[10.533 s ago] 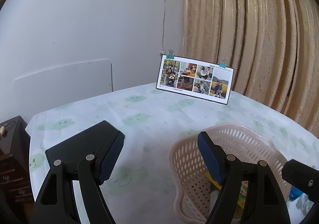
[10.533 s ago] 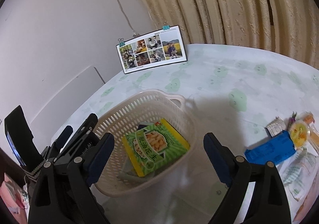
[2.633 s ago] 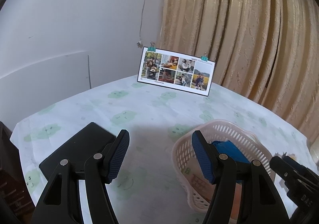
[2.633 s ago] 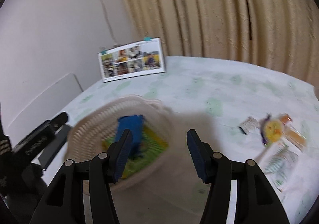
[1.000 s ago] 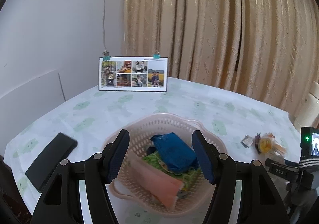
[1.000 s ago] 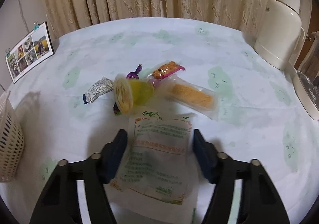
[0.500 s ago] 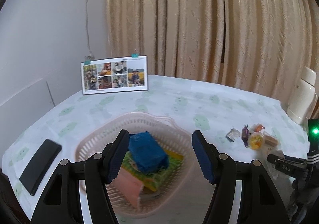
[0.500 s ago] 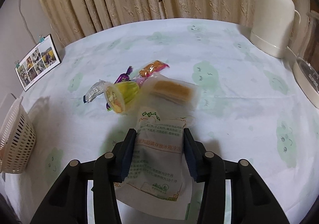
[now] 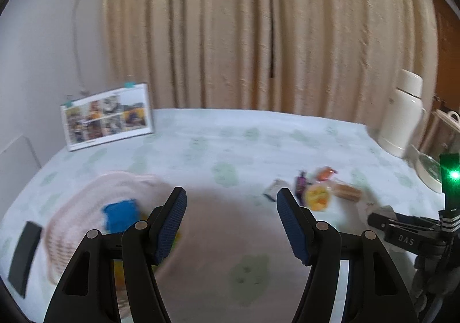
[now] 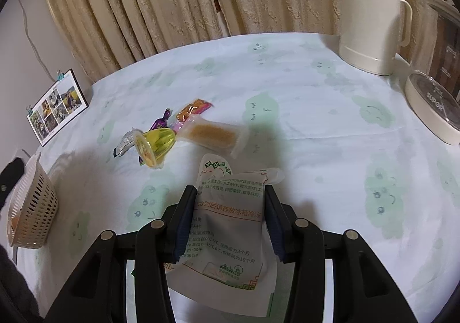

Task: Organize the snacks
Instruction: 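Grasp the yellow jelly cup with the left gripper while the right holds the white packet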

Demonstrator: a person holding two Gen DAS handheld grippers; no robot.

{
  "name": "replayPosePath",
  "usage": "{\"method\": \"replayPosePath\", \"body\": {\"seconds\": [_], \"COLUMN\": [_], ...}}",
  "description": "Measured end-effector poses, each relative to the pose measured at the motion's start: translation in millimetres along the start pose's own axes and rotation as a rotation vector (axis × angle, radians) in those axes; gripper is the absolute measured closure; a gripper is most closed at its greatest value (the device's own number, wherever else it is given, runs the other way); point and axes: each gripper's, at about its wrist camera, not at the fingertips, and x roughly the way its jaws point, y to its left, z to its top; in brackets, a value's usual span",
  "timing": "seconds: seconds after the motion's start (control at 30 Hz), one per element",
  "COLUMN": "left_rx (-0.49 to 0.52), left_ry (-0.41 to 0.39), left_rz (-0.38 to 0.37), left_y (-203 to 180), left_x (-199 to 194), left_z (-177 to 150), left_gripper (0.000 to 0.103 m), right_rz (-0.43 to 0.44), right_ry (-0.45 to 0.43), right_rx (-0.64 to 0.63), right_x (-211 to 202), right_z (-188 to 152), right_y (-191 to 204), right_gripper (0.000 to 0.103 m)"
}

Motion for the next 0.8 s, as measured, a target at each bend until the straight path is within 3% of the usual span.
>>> {"method": "replayPosePath", "body": {"seconds": [0.4,0.6,0.8], "left_rx": [0.129,0.177,0.164], "left_ry": [0.125,0.187,0.243], "left_rz": [-0.157,-0.172,-0.209], "left_y": [-65,-83,-89], "left_x": [66,97,117], "left_z": [4,-1,-1], "left_gripper": [0.037,0.037,0.037], "right_rz": [0.01,0.031,0.046], "right_ry": [0.0,0.001,0.006], "right_rx": [0.052,0.057,0.067], "right_x": [-4,-5,-6], "right_z": [1,1,2], "right_y": [-24,-24,-25], "right_gripper": [0.06,0.06,0.06]}}
